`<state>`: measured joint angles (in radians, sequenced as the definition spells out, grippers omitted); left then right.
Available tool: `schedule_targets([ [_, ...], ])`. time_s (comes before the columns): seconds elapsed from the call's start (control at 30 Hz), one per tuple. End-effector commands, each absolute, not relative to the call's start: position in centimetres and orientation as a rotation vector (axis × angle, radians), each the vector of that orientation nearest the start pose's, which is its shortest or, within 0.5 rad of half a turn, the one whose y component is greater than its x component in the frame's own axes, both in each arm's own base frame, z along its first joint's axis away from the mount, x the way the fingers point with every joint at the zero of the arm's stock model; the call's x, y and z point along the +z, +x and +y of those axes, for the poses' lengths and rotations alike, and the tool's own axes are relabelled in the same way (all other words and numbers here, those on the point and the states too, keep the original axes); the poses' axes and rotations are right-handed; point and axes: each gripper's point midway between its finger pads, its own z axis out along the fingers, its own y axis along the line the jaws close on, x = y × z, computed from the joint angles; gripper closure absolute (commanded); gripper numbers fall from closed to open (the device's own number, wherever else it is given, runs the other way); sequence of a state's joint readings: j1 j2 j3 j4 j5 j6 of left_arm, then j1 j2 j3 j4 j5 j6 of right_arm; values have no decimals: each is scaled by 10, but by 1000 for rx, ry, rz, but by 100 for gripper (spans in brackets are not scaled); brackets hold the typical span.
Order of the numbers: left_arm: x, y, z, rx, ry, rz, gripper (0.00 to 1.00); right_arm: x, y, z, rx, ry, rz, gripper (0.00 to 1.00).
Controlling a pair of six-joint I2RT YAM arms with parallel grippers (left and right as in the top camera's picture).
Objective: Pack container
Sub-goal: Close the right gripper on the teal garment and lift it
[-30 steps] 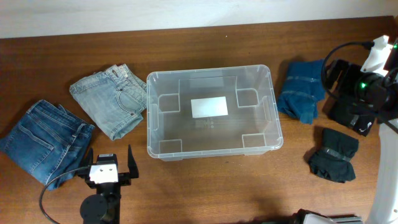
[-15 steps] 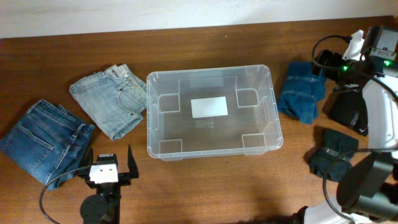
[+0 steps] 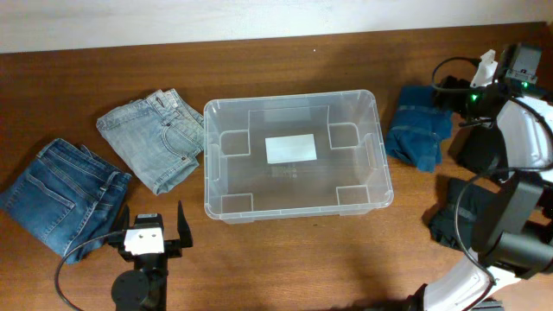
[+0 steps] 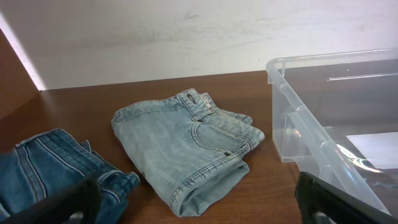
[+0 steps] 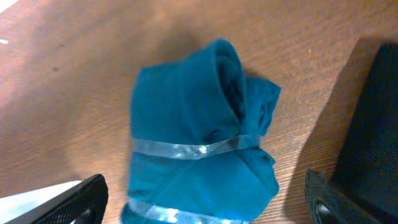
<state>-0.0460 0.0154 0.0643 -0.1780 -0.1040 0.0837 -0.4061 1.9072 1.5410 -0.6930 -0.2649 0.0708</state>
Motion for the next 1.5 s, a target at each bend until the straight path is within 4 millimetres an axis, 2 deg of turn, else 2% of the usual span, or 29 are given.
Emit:
schedule_targets([
  [0.0, 155, 241, 6, 121, 46, 1700, 0, 95, 458, -148, 259, 532, 2578, 7],
  [0.13, 155, 241, 6, 121, 46, 1700, 1, 67, 457, -148, 277, 553, 2626, 7],
  [0.17, 155, 241, 6, 121, 46, 1700, 0, 55, 457, -149, 285, 563, 2645, 7],
  [0.33, 155, 241, 6, 121, 46, 1700, 0, 29, 455, -145, 338, 641, 2678, 7],
  [0.43, 155, 241, 6, 121, 46, 1700, 0, 22, 456, -136, 421, 636, 2684, 15],
  [0.47, 155, 241, 6, 121, 46, 1700, 0, 22, 455, -134, 433, 638, 2685, 21],
  [0.5, 155, 241, 6, 121, 46, 1700, 1, 22, 455, -133, 439, 649, 2686, 32],
  [0.6, 155, 241, 6, 121, 46, 1700, 1, 21, 452, -133, 450, 690, 2689, 48],
  [0.7, 155, 241, 6, 121, 46, 1700, 1, 21, 450, -132, 453, 695, 2699, 58],
  [0.87, 155, 241, 6, 121, 46, 1700, 0, 26, 447, -138, 449, 713, 2689, 69],
  [0.97, 155, 241, 6, 121, 46, 1700, 0, 45, 446, -148, 439, 728, 2658, 73],
  [1.03, 155, 241, 6, 121, 46, 1700, 1, 80, 447, -156, 418, 717, 2613, 75],
  [1.17, 155, 241, 6, 121, 46, 1700, 0, 135, 448, -151, 396, 637, 2563, 74],
  [1.23, 155, 241, 6, 121, 45, 1700, 1, 164, 446, -143, 396, 595, 2534, 74],
  [1.33, 155, 241, 6, 121, 46, 1700, 0, 213, 437, -120, 392, 513, 2484, 75],
  [1.47, 155, 241, 6, 121, 46, 1700, 1, 261, 421, -86, 389, 406, 2433, 74],
])
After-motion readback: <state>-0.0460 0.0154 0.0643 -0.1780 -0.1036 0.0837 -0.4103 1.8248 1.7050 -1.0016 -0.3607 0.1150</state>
